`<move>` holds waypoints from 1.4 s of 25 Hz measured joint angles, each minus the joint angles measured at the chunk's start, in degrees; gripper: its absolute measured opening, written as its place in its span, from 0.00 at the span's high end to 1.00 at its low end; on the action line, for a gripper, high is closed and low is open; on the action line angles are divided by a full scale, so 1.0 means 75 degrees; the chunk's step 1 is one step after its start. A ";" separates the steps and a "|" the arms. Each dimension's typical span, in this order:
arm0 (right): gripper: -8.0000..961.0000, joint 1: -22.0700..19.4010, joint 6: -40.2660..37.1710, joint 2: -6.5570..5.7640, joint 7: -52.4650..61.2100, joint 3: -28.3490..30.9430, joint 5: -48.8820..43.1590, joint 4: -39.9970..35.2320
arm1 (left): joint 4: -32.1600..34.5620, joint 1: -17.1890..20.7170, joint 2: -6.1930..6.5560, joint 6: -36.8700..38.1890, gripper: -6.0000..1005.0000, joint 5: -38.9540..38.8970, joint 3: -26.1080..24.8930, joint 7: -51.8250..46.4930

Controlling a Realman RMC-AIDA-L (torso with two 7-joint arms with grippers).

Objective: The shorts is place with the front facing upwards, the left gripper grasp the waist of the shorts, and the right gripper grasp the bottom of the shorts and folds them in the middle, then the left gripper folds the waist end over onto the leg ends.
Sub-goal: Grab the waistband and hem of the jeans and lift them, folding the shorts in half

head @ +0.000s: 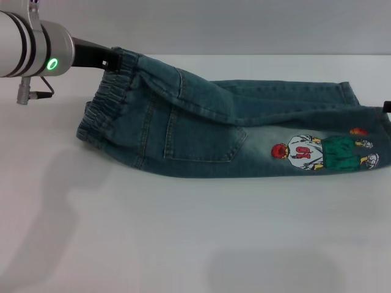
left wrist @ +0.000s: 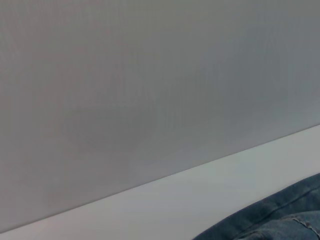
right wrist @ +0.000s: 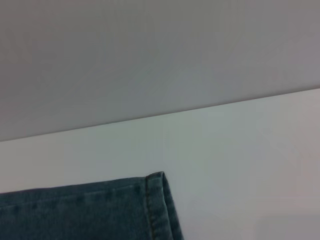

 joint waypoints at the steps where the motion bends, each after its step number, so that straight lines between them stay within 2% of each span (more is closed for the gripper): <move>1: 0.34 0.0028 -0.0015 0.0000 -0.0012 0.0000 0.0000 -0.0043 | 0.0000 0.0000 0.0000 0.0000 0.92 -0.0001 0.0000 0.0001; 19: 0.34 0.0467 -0.0397 -0.0012 -0.0153 0.0005 0.0000 -0.1003 | -0.0004 -0.0010 0.0000 0.0001 0.90 -0.0003 0.0000 0.0001; 32: 0.34 0.0542 -0.0365 -0.0012 -0.0206 0.0001 -0.0014 -0.1100 | -0.0035 -0.0009 0.0000 -0.0007 0.89 -0.0022 0.0074 0.0001; 35: 0.45 0.0515 -0.0340 -0.0007 -0.0414 0.0000 0.0066 -0.1096 | -0.0056 -0.0007 0.0000 -0.0011 0.88 -0.0091 0.0079 0.0001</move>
